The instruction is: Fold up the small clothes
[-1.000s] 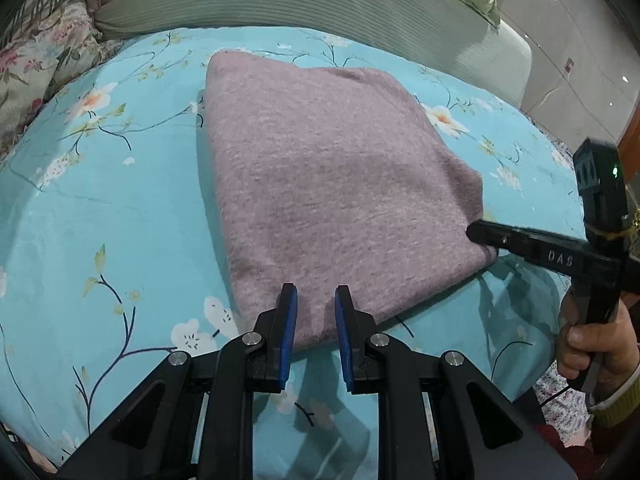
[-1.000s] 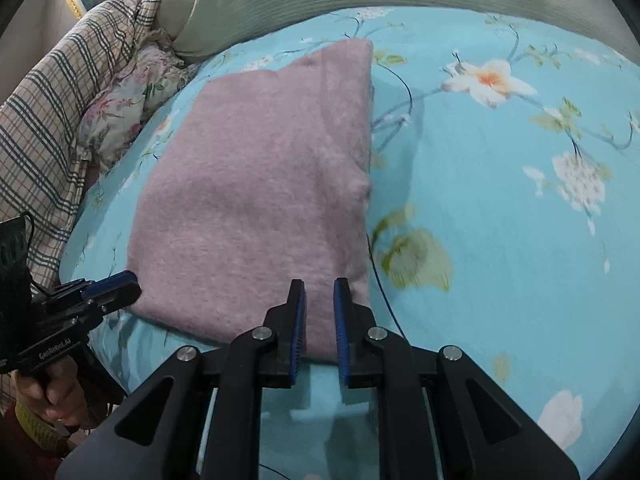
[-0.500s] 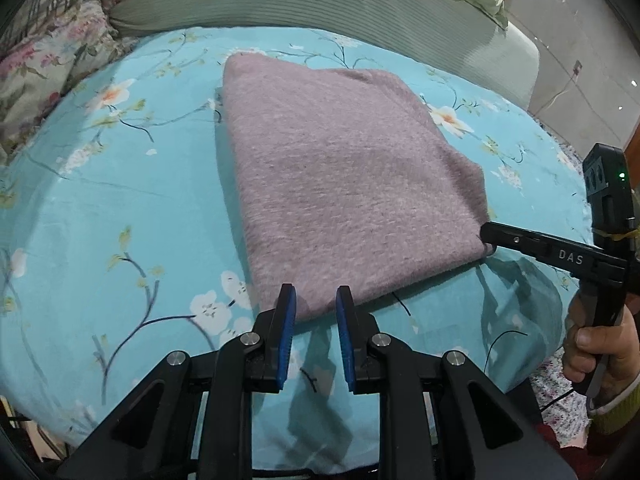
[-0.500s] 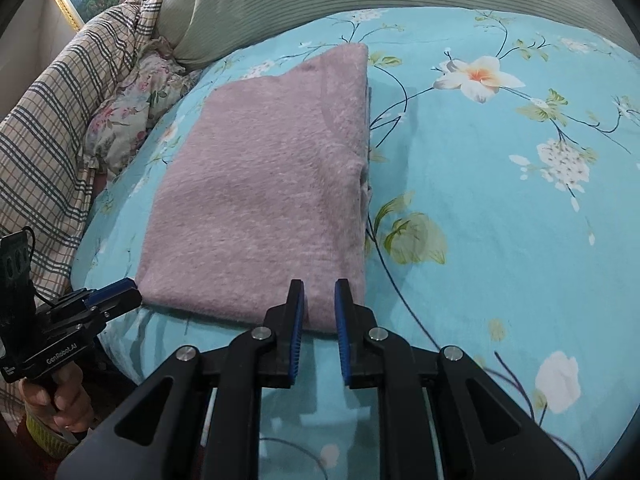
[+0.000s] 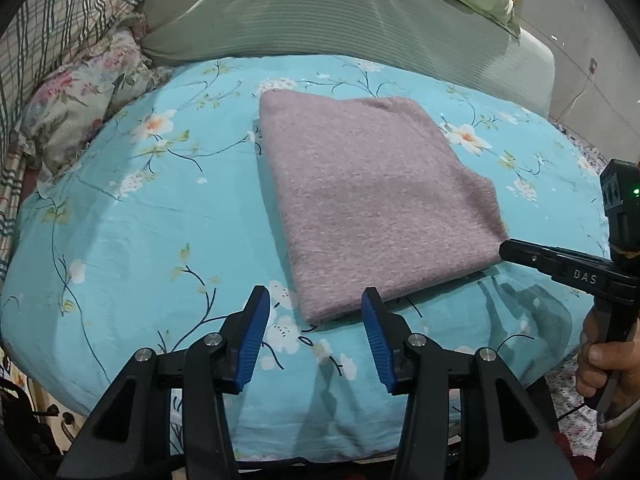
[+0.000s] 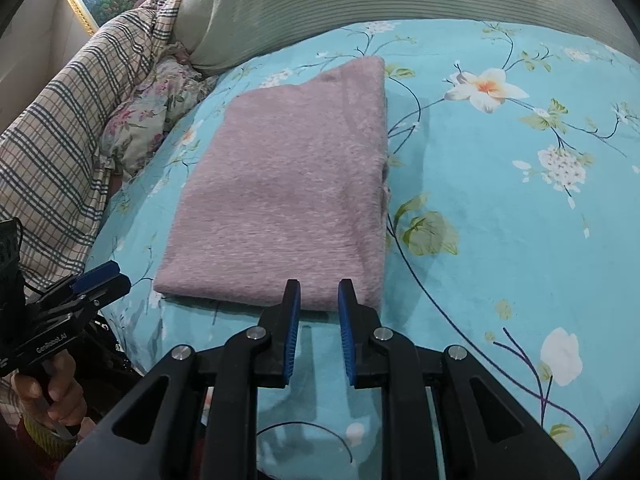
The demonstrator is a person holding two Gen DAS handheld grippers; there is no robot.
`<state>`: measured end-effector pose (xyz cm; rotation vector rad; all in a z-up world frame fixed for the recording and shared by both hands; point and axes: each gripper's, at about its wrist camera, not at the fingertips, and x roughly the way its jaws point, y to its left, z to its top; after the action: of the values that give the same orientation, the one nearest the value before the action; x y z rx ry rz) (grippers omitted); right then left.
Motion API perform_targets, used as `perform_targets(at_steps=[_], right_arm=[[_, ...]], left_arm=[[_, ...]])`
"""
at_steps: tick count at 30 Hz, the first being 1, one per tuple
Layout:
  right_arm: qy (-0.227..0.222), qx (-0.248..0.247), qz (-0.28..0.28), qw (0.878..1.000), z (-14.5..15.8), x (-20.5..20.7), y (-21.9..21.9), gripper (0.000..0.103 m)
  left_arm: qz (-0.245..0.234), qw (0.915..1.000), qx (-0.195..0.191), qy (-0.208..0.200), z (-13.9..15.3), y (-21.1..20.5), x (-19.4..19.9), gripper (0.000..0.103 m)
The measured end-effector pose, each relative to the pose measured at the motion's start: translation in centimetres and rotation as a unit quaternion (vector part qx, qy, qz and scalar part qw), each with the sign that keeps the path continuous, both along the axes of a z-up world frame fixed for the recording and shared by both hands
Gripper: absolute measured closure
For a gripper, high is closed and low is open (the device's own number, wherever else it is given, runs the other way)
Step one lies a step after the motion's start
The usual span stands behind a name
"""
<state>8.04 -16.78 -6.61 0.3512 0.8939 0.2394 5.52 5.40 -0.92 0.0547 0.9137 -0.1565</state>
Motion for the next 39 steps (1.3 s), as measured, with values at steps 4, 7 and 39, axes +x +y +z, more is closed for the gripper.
perform_targets(at_steps=[4,7,39], right_arm=[[-0.006,0.0,-0.001,1.0,0.6,-0.3,0.0,0.079],[-0.011,0.004,0.0,1.0,1.0,-0.4,0.0,0.065],[-0.011,0.065,-0.086,0.994,-1.0,21.0,-6.3,0.096]], left_arm=[[0.002,1.0,0.005,-0.002,0.2,0.0,-0.4,0.052],[0.004,1.0,0.005,-0.003,0.3,0.2,-0.4,0.05],[0.082,0.9958,-0.024,0.033,-2.5,2.7,19.3,0.044]])
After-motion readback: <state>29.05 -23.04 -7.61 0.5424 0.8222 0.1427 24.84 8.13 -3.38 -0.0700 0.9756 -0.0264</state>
